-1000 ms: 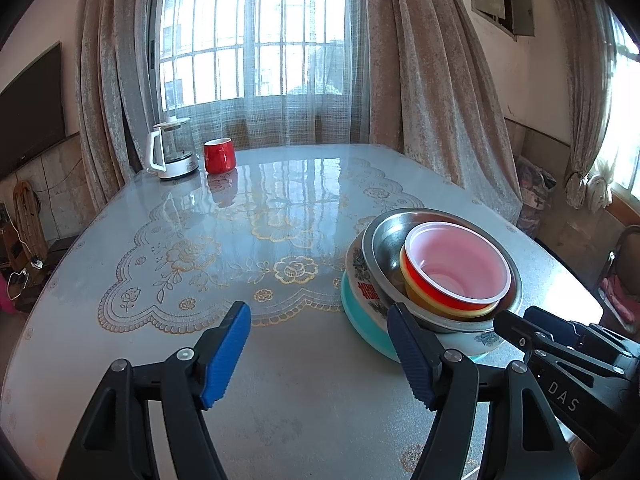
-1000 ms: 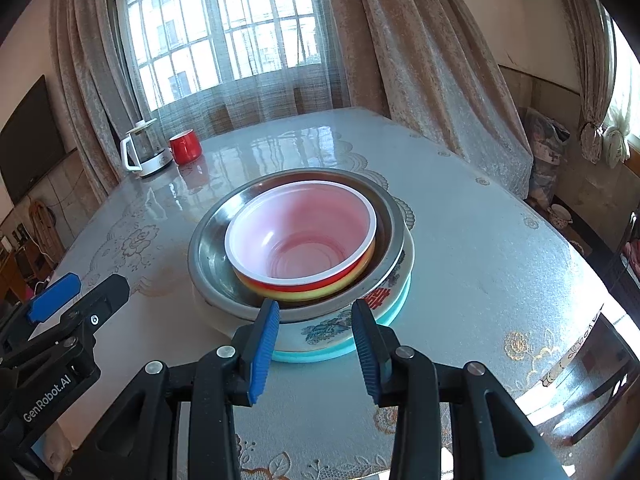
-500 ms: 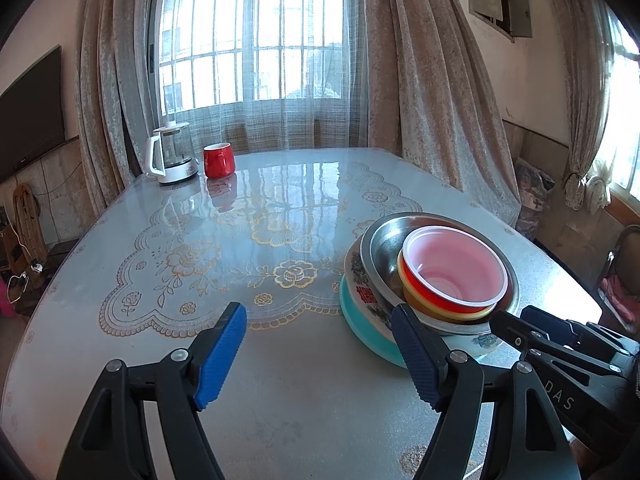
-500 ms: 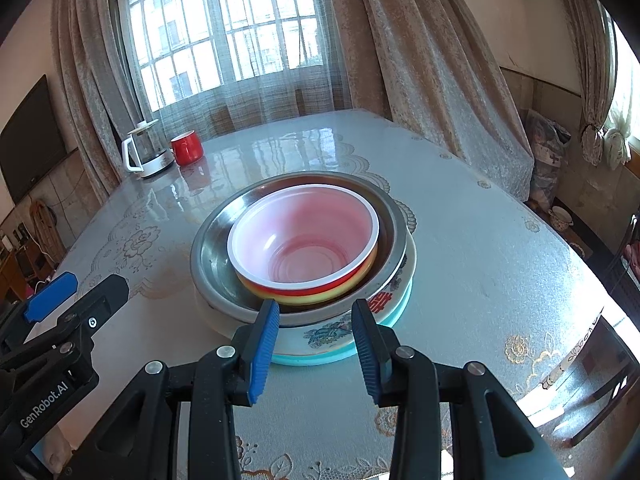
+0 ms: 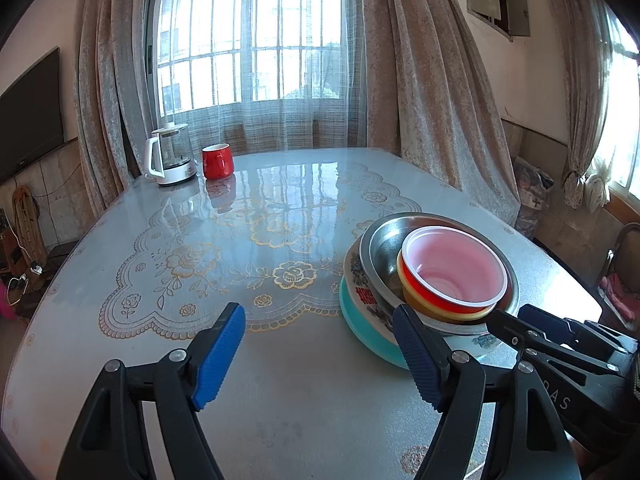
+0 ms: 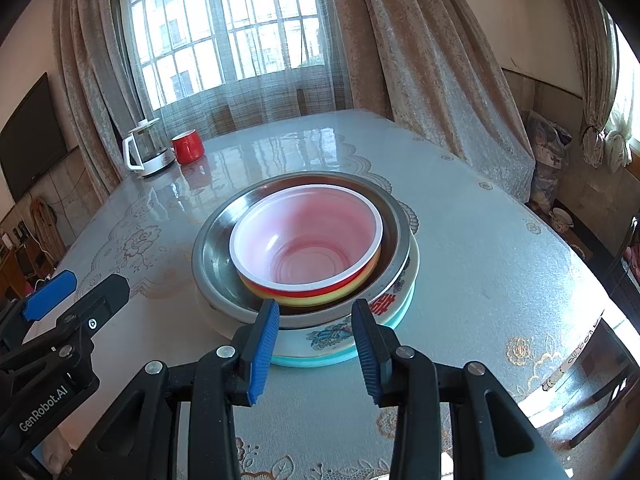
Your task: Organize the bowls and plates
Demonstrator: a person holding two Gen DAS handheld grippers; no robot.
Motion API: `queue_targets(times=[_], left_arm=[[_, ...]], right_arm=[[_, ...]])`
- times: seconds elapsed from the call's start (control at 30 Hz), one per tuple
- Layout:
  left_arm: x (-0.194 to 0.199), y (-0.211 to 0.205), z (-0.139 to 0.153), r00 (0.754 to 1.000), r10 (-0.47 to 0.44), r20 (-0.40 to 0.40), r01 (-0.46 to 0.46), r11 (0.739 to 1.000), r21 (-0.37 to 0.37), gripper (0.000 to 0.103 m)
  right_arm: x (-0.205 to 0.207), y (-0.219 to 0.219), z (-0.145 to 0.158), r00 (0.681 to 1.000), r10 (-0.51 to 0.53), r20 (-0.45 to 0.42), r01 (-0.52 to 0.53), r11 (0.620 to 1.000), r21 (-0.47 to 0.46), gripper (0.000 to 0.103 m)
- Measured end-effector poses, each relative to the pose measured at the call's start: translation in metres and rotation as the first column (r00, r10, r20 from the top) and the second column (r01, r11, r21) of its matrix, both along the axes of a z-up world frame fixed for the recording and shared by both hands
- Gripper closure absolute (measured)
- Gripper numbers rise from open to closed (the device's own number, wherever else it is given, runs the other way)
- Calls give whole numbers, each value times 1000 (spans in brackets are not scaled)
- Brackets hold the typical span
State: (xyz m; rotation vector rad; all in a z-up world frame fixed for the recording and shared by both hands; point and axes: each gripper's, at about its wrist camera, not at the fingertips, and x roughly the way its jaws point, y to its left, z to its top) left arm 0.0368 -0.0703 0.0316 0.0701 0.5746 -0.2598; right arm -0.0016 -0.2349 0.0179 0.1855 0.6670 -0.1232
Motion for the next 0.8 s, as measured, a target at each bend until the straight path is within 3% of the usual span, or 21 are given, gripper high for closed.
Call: queue_targets(times=[0.8], left_arm=[[6, 0, 3, 1000, -1, 6, 1, 1000, 5, 25]], right_arm=[[6, -1, -1, 1000, 6, 0, -6, 1000, -3, 65]])
